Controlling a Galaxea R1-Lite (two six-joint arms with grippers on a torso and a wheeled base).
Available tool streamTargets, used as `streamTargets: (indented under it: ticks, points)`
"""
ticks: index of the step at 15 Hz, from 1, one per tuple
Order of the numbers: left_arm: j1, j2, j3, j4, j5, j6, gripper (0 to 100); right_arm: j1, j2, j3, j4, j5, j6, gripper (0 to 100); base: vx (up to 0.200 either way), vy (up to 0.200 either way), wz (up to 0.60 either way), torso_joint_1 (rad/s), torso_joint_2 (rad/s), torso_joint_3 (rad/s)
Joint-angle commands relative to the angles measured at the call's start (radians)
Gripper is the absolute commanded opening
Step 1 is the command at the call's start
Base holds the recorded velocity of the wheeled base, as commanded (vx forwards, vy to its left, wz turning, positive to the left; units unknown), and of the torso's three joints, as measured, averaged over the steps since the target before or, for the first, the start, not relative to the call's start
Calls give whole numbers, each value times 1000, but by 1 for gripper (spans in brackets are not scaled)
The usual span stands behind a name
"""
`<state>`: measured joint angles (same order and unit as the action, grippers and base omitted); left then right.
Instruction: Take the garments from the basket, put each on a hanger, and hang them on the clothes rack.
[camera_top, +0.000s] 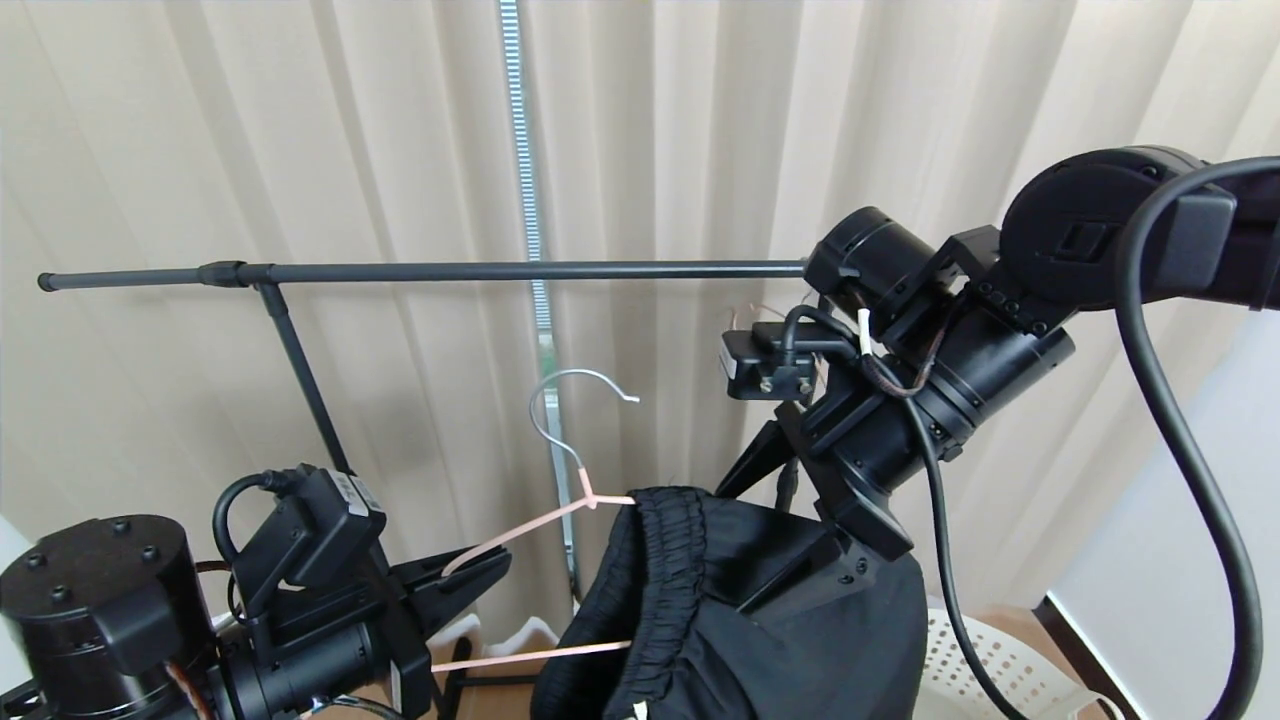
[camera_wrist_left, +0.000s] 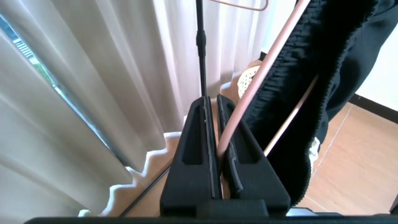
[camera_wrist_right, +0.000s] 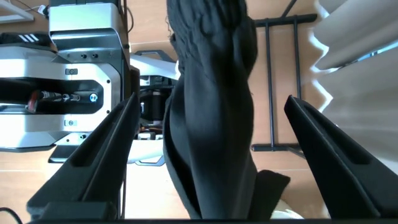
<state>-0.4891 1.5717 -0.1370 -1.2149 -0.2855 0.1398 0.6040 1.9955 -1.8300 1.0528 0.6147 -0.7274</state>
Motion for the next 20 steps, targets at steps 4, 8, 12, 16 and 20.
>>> streamTargets:
  ticks: [4, 8, 12, 16, 20]
  points:
    - [0, -2, -1, -8, 0, 0, 0, 5, 20, 1, -22, -1, 11, 100, 0, 0, 0, 0, 0, 0]
    - [0, -1, 2, -32, 0, -2, 0, 5, 39, 1, -23, -1, 19, 100, 0, 0, 0, 0, 0, 0]
    - [0, -2, 0, -32, 2, -2, 0, 16, 35, 3, -50, -1, 45, 0, 0, 0, 0, 0, 0, 0]
    - [0, -1, 0, -32, 2, -2, 0, 16, 26, 9, -50, -1, 48, 0, 0, 0, 0, 0, 0, 0]
    - [0, -1, 2, -41, 2, 0, 0, 13, 5, 11, -50, 0, 54, 0, 0, 0, 0, 0, 0, 0]
